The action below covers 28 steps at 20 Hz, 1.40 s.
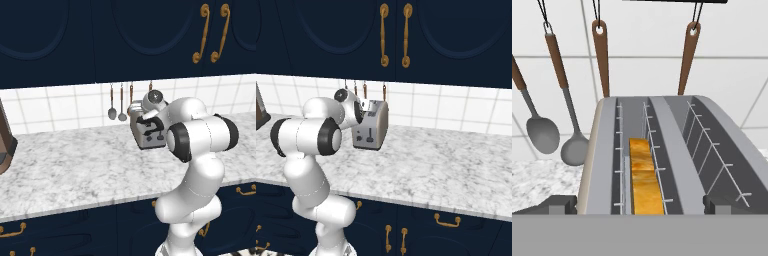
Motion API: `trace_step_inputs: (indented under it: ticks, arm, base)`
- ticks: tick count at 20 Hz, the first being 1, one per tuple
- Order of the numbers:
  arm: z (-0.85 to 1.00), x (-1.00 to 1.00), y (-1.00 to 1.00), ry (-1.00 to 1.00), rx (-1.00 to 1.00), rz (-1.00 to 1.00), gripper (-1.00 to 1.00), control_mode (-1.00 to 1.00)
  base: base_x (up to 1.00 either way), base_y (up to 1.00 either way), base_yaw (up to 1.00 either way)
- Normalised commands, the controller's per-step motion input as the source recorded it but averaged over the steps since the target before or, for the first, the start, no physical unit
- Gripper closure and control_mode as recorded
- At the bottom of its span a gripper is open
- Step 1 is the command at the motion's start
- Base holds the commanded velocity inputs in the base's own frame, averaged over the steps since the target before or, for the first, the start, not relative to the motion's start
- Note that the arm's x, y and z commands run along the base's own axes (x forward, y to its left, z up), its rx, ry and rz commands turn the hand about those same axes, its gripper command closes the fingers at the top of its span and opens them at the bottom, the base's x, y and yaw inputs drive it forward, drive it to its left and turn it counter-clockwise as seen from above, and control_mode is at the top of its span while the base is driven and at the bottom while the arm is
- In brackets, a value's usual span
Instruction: Start the toaster. Once the lever pops up, take the bread to the plate on the dining counter.
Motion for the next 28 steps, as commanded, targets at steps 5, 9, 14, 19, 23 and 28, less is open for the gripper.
trace_step_inputs:
  ticks: [5, 9, 14, 19, 23, 28]
  arm:
    - [0.0, 0.0, 0.0, 0.0, 0.0, 0.0, -1.0, -1.0]
    - [0.0, 0.0, 0.0, 0.0, 0.0, 0.0, -1.0, -1.0]
    - [0.0, 0.0, 0.0, 0.0, 0.0, 0.0, -1.0, -1.0]
    - [0.0, 0.0, 0.0, 0.0, 0.0, 0.0, -1.0, -1.0]
    - [0.0, -0.16, 0.0, 0.0, 0.0, 0.0, -1.0, -1.0]
    - [0.02, -0.35, 0.0, 0.0, 0.0, 0.0, -1.0, -1.0]
  base:
    - [0.0, 0.0, 0.0]
    - [0.0, 0.0, 0.0]
    - [0.0, 0.0, 0.0]
    - [0.0, 0.0, 0.0]
    - [0.0, 0.0, 0.0]
    - [0.0, 0.0, 0.0]
